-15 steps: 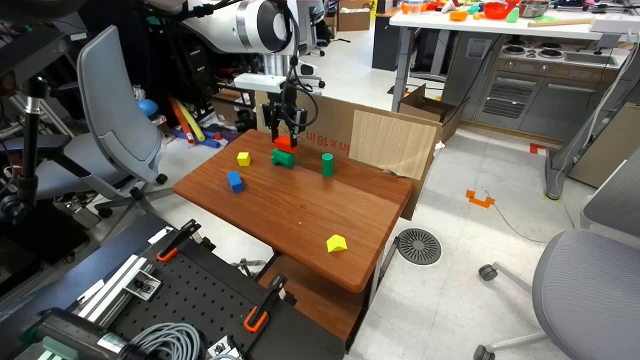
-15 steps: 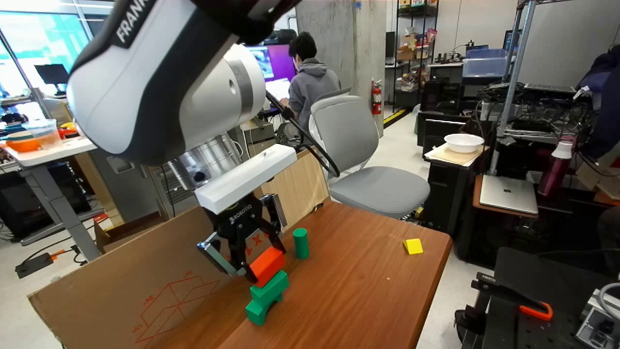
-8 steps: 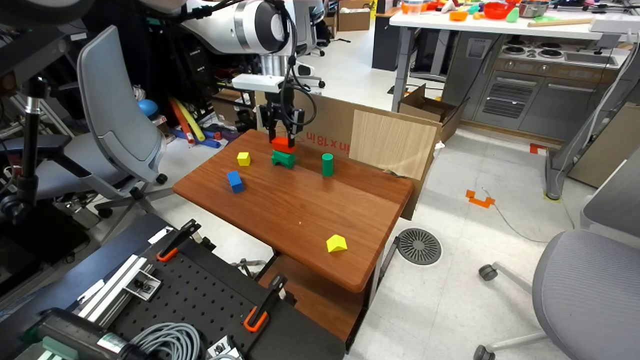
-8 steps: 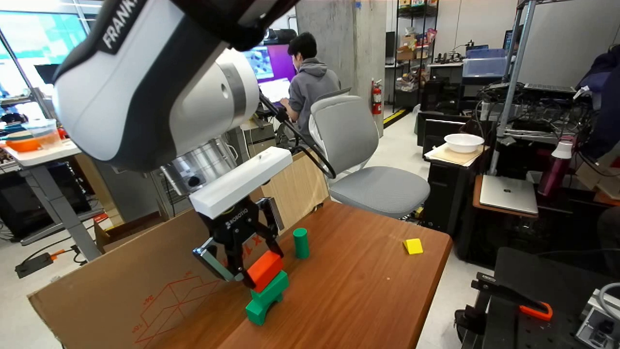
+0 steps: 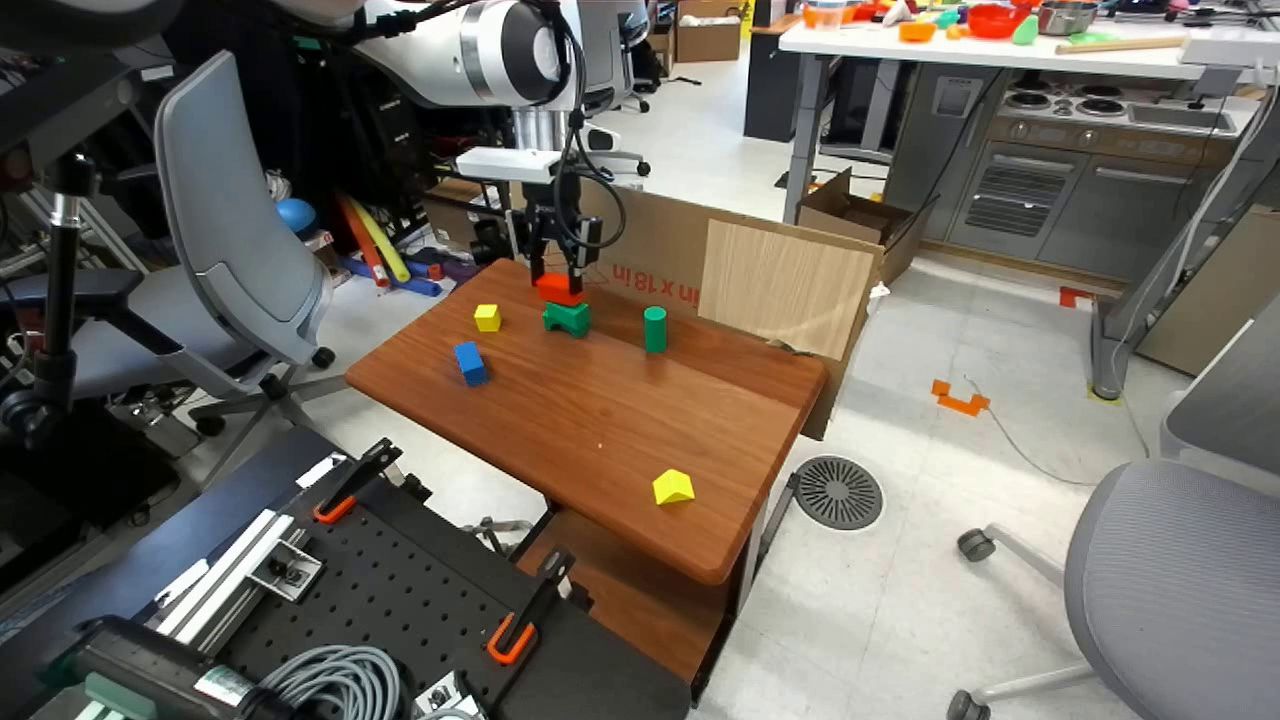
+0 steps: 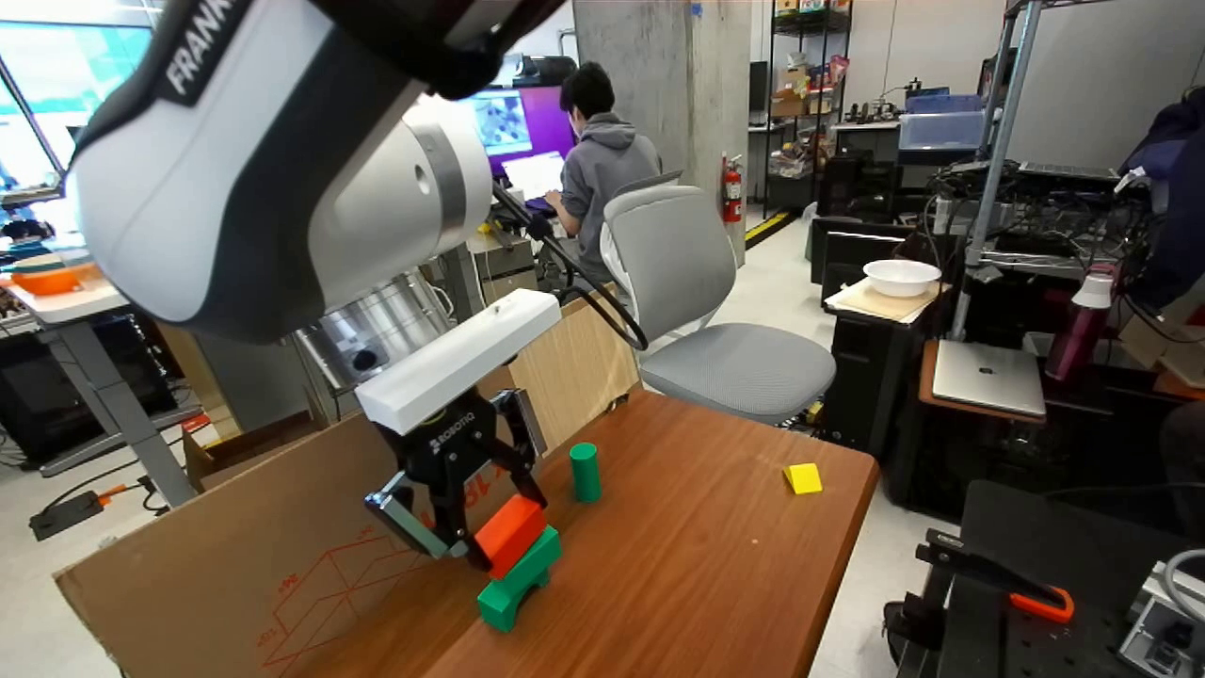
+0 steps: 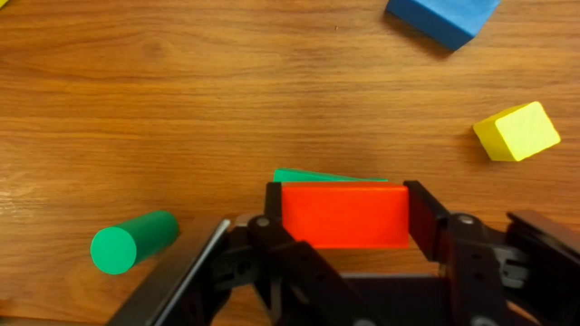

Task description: Put the orange block on the left green block

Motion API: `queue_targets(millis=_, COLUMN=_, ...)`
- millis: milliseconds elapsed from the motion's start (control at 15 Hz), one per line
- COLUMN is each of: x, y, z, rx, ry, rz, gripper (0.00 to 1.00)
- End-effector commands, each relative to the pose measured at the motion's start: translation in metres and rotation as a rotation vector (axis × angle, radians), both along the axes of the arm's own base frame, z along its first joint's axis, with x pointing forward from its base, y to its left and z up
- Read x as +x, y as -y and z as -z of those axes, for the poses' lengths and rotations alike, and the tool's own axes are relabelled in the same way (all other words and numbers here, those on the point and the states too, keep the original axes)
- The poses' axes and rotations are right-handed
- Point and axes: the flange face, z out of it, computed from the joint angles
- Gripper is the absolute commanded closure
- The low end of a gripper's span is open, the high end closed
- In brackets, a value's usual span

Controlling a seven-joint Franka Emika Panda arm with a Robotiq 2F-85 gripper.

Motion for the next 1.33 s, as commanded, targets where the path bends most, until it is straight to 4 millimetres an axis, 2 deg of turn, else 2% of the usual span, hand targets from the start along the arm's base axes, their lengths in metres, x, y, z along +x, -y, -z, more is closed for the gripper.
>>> queue_targets(millis=0, x=0.004, y=0.002, z=-0.003, rx=-0.018, ry=-0.021, rz=-0.015, gripper=0.59)
queue_targets(millis=67, x=0.004, y=0.002, z=-0.003, rx=-0.024, ry=-0.022, rz=-0.005, gripper=0.45)
queue_targets(millis=133, x=0.004, y=0.003, z=-0.003, rx=-0.024, ry=-0.022, rz=-0.006, gripper=0.09)
queue_targets(millis=200, x=0.004, y=0.003, z=-0.002, rx=-0.028, ry=-0.024, rz=-0.007, gripper=0.08)
queue_targets(millis=267, x=0.004, y=0.003, z=-0.002, rx=-0.033, ry=-0.022, rz=-0.008, gripper=0.01)
queue_targets(millis=467, x=0.003, y=0.002, z=-0.005, rx=-0.041, ry=-0.019, rz=-0.006, gripper=0.00)
queue_targets(millis=733, x=-0.004, y=-0.001, z=-0.033, rx=-0.018, ry=0.014, rz=-0.032, gripper=0.00)
queue_targets(millis=1067, x=-0.023, y=-0.003, z=-0.102, rx=0.048, ry=0.098, rz=-0.053, gripper=0.00)
queue_targets(millis=1267, x=-0.048, y=0.007, z=-0.142, rx=0.071, ry=0.129, rz=0.014, gripper=0.00)
